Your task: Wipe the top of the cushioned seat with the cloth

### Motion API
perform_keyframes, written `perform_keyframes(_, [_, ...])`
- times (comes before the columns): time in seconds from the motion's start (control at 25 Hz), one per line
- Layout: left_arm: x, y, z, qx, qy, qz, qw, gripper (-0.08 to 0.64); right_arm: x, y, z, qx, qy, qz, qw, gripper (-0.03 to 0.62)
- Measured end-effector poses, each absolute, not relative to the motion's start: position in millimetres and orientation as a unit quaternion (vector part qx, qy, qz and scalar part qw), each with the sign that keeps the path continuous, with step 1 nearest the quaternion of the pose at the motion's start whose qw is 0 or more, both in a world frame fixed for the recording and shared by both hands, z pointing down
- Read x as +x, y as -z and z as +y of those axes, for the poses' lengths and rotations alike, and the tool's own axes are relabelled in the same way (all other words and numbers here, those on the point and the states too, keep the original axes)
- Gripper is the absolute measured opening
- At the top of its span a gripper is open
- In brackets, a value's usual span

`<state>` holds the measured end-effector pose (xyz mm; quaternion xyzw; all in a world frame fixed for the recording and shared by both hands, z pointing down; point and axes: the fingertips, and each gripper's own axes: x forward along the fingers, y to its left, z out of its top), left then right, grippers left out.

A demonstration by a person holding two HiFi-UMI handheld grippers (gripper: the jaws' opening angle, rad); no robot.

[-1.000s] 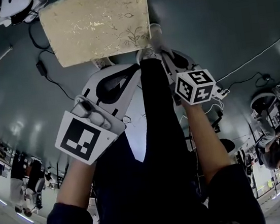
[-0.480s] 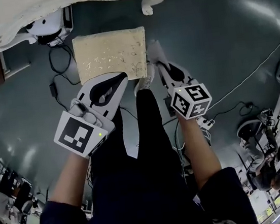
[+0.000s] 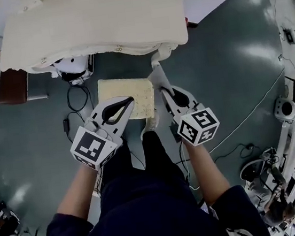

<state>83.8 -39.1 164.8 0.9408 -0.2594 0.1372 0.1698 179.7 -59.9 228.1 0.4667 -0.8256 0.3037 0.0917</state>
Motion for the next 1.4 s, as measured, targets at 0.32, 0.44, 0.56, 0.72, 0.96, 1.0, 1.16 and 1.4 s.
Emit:
perform_keyframes(0.32, [57, -57, -34, 0.951, -0.092, -0.277, 0.100, 0.008, 144, -98, -53, 0.459, -0.225, -0.858, 0.059, 0.041])
perform_keyframes(0.44, [49, -32, -25, 0.954, -0.074, -0.279, 0.081, 0.008, 137, -66, -43, 0.458, -0.202, -0.864, 0.051, 0.041])
perform_keyframes(0.56, [41, -13, -14, 0.956, -0.064, -0.277, 0.067, 0.008, 132, -38, -31, 0.460, -0.171, -0.870, 0.050, 0.041])
perform_keyframes(0.72, [31, 8, -8, 0.958, -0.055, -0.278, 0.050, 0.008, 129, -8, -19, 0.466, -0.141, -0.872, 0.039, 0.041])
perform_keyframes(0.96, [19, 27, -8, 0.956, -0.050, -0.288, 0.039, 0.008, 126, 11, -12, 0.469, -0.118, -0.875, 0.038, 0.041])
perform_keyframes(1.0, [18, 30, -8, 0.956, -0.048, -0.287, 0.037, 0.008, 125, 13, -10, 0.468, -0.117, -0.875, 0.037, 0.041])
perform_keyframes(1.16, [12, 36, -10, 0.956, -0.044, -0.288, 0.036, 0.008, 117, 17, -9, 0.462, -0.122, -0.878, 0.029, 0.041])
perform_keyframes(1.4, [11, 36, -11, 0.955, -0.045, -0.290, 0.037, 0.008, 106, 23, -7, 0.446, -0.120, -0.887, 0.026, 0.041])
